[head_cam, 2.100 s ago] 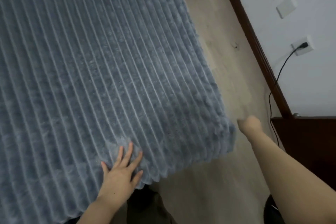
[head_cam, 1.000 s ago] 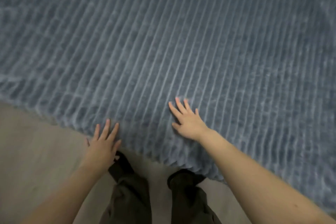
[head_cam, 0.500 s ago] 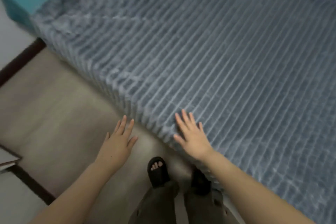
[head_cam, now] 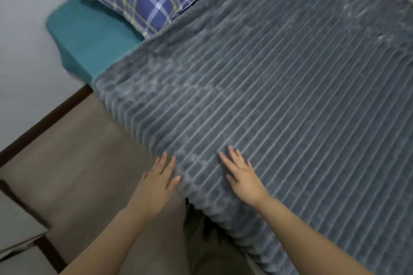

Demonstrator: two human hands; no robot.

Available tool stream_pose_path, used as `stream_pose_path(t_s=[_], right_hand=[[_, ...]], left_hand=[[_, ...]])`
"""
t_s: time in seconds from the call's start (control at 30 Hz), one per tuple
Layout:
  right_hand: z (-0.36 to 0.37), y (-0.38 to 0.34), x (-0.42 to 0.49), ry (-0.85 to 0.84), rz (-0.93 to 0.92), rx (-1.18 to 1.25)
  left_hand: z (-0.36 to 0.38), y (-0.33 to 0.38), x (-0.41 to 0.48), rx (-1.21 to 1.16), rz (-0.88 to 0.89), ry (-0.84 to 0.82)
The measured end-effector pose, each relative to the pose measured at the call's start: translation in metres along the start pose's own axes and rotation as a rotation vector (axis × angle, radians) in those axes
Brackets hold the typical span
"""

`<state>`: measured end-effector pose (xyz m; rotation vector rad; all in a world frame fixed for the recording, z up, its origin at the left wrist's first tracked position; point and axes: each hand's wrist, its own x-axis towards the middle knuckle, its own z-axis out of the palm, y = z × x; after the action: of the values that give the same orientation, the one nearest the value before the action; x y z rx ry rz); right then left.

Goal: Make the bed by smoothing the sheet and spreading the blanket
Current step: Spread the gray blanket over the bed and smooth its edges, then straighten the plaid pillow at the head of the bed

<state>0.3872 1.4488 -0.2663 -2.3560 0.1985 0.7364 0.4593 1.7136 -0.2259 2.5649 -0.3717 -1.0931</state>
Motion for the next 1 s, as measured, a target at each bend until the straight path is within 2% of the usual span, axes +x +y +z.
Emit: stream_pose_path(t_s=[0.07,0.13,0.2,0.27,0.37,0.5,0.63,0.73,0.87,0.93,1.0], right_hand=[[-0.025,0.006,0.030,0.098,0.246,0.084],[-0.048,0.011,0.054,0.010,0.435,0.122],[-0.061,0.008,0.072,-0.183,0.451,0.215],[-0.074,0.000,0.087,-0.253,0.393,0.367],[-0.098,-0.007,0.102,-0.051,0.441,0.550],[-0.117,-0.004,0.115,0.173,0.666,0.178],[-0.120,-0.021,0.140,0.003,0.638,0.140],[-0.112,-0.046,0.164,-0.094,0.497,0.041],[-0.091,-0.096,0.195,-0.211,0.365,-0.062],[-0.086,-0.120,0.214,-0.200,0.339,-0.006],[-0.091,-0.147,0.237,-0.109,0.336,0.217]], left_hand=[[-0.025,0.007,0.031,0.045,0.004,-0.014],[-0.047,0.015,0.060,0.087,0.003,-0.069],[-0.066,0.023,0.087,0.119,0.001,-0.131],[-0.085,0.029,0.113,0.150,0.011,-0.161],[-0.106,0.038,0.150,0.254,0.050,-0.186],[-0.122,0.050,0.186,0.296,0.095,-0.179],[-0.140,0.045,0.219,0.363,0.094,-0.183],[-0.160,0.022,0.241,0.435,0.068,-0.183],[-0.202,-0.035,0.265,0.552,0.071,-0.079],[-0.233,-0.066,0.279,0.583,0.049,-0.037],[-0.265,-0.093,0.291,0.632,0.102,-0.038]])
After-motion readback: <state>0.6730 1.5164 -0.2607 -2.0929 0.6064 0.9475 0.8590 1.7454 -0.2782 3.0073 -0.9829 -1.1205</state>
